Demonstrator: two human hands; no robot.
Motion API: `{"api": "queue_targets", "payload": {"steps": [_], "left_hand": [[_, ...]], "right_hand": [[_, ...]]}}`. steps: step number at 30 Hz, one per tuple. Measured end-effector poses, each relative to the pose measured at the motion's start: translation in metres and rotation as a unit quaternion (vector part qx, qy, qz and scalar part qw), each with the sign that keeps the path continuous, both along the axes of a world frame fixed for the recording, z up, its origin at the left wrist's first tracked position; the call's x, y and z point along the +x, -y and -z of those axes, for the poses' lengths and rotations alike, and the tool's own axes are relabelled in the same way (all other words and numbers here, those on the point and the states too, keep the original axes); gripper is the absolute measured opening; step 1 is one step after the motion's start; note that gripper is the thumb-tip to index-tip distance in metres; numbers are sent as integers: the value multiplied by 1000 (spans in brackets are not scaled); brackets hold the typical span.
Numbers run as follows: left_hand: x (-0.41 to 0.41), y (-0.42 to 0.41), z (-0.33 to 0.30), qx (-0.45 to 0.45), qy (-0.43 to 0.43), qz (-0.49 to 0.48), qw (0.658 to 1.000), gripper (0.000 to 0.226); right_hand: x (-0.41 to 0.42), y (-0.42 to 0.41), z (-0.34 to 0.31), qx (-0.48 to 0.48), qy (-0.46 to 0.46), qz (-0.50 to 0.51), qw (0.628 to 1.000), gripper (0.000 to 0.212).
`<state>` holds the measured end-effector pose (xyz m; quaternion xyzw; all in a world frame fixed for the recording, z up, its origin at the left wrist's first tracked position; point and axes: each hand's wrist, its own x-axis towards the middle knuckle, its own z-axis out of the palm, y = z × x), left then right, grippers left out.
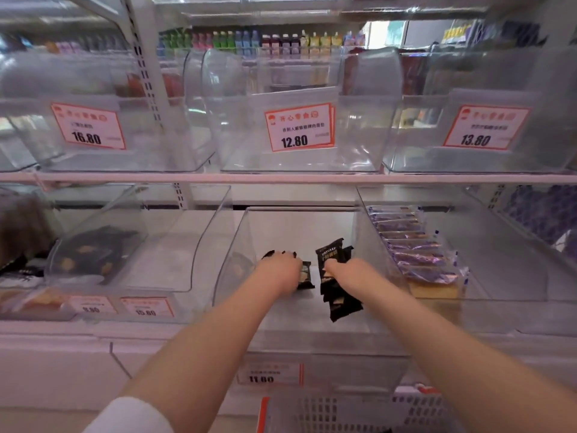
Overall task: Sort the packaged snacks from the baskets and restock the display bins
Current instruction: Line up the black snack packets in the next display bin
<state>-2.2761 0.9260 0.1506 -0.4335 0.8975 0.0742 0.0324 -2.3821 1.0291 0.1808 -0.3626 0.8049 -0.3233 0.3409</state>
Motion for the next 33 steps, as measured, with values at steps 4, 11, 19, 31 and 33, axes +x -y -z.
{"api": "queue_targets", "payload": {"steps": [4,11,19,31,33], "left_hand": [[-14,9,14,-76,66,118,988,37],[-15,14,24,-157,193,156,956,36],[11,22,8,-34,121,-18,992,46],[10,26,15,-38,88,-43,994,61],[11,25,13,-62,78,-54,994,53]], "right_hand": [[-12,24,16,84,-122,-19,989,42],[-12,54,41,108,-194,-42,974,49],[8,78,44,75,-161,-69,982,81],[17,59,58,46,-306,-214,927,61],[15,59,60,14,-313,-203,928,54]]}}
